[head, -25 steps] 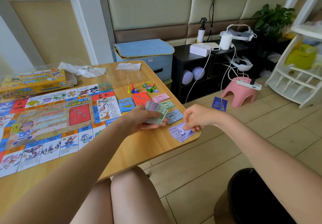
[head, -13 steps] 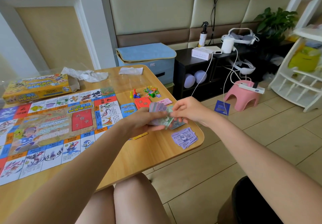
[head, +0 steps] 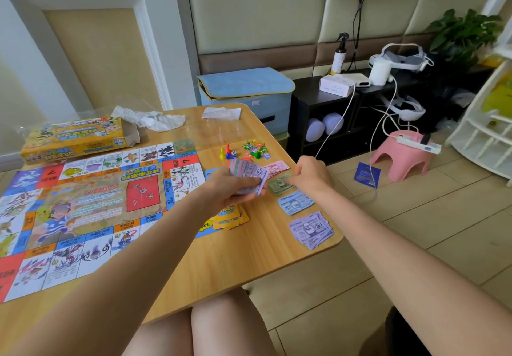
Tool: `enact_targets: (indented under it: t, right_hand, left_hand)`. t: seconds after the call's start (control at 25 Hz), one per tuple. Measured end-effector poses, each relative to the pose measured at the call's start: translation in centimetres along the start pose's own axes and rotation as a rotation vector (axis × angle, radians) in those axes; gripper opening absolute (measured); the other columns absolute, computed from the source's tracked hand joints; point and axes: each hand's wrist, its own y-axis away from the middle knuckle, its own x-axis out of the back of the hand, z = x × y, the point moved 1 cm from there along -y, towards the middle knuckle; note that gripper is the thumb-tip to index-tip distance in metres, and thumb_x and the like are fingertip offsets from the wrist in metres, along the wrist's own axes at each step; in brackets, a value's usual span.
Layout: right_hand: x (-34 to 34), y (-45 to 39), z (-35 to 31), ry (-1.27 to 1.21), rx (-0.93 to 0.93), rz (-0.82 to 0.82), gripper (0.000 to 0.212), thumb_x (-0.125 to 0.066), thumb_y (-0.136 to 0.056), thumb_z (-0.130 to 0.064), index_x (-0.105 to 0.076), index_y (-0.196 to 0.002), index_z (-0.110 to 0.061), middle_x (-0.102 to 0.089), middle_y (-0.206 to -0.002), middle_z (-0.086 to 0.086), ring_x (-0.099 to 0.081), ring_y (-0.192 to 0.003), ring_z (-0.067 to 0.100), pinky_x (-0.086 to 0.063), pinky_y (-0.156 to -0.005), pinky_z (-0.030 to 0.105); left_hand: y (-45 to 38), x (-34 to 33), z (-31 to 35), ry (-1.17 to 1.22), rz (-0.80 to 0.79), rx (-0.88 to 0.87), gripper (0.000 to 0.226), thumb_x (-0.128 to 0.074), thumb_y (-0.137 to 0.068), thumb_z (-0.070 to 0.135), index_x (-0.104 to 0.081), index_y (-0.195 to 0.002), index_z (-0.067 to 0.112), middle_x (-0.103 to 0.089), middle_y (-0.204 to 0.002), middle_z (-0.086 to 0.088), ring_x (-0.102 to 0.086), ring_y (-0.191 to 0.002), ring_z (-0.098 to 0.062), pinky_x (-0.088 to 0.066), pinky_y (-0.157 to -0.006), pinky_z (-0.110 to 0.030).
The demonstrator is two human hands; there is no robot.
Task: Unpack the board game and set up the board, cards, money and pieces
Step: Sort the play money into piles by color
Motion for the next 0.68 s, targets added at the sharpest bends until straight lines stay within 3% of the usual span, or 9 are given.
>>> enact_targets:
  t: [0.08, 0.16, 0.28, 0.4, 0.56, 0.68]
  right_hand:
    - [0.5, 0.3, -0.4, -0.260, 0.094, -0.013, 0.020, -0.069, -0.083, -0.030, -0.057, -0.080, -0.014, -0.057, -0.077, -0.001, -0.055, -0.072, 0.015, -0.042, -0.060, 0.027]
    - [1.3, 1.0, -1.4, -0.519, 0.163, -0.225, 0.020, -0.069, -0.083, -0.028, -0.064, -0.087, -0.009, -0.058, -0.068, -0.002, -0.049, -0.052, 0.007, -0.038, -0.048, 0.019]
    - [2.0, 1.4, -2.0, -0.479, 0.244, -0.345, 0.017, -0.070, -0.082, -0.012, -0.064, -0.092, 0.000, -0.059, -0.059, 0.003, -0.045, -0.037, 0.001, -0.039, -0.042, 0.015]
    - [2.6, 1.5, -2.0, -0.424, 0.255, -0.304, 0.012, -0.073, -0.079, -0.009, -0.063, -0.084, -0.005, -0.058, -0.049, -0.002, -0.046, -0.035, 0.001, -0.039, -0.041, 0.015]
    - [3.2, 2.3, -1.5, -0.523, 0.232, -0.371, 0.017, -0.071, -0.079, -0.003, -0.060, -0.091, 0.000, -0.062, -0.062, 0.012, -0.057, -0.043, 0.011, -0.046, -0.044, 0.016]
    - [3.9, 2.8, -1.1, -0.545, 0.241, -0.393, 0.022, -0.070, -0.079, 0.000, -0.059, -0.098, 0.003, -0.063, -0.064, 0.013, -0.061, -0.046, 0.010, -0.051, -0.048, 0.018]
  left_hand:
    - [0.0, -0.4, 0.0, -0.023, 0.011, 0.014, 0.016, -0.066, -0.083, 0.005, -0.063, -0.099, 0.005, -0.071, -0.073, -0.004, -0.068, -0.061, -0.007, -0.050, -0.048, -0.014]
    - [0.2, -0.7, 0.1, -0.049, -0.008, 0.018, 0.019, -0.068, -0.082, 0.007, -0.063, -0.100, 0.006, -0.069, -0.078, -0.005, -0.067, -0.062, -0.006, -0.049, -0.049, -0.013]
    - [0.6, -1.3, 0.5, 0.072, -0.060, 0.028, 0.012, -0.063, -0.087, 0.011, -0.062, -0.098, 0.007, -0.069, -0.083, -0.006, -0.069, -0.063, -0.008, -0.054, -0.053, -0.017]
    - [0.8, -1.1, 0.5, 0.240, -0.069, 0.054, 0.013, -0.055, -0.090, 0.004, -0.058, -0.103, 0.003, -0.069, -0.088, -0.012, -0.070, -0.069, -0.017, -0.059, -0.060, -0.024]
    - [0.9, -0.9, 0.1, 0.050, 0.028, 0.023, 0.009, -0.062, -0.085, 0.002, -0.061, -0.092, 0.007, -0.069, -0.080, -0.007, -0.066, -0.063, -0.009, -0.054, -0.052, -0.017]
    - [1.1, -1.3, 0.1, -0.043, 0.032, 0.038, 0.009, -0.067, -0.082, 0.003, -0.063, -0.087, 0.009, -0.068, -0.077, -0.005, -0.066, -0.057, -0.007, -0.053, -0.050, -0.015]
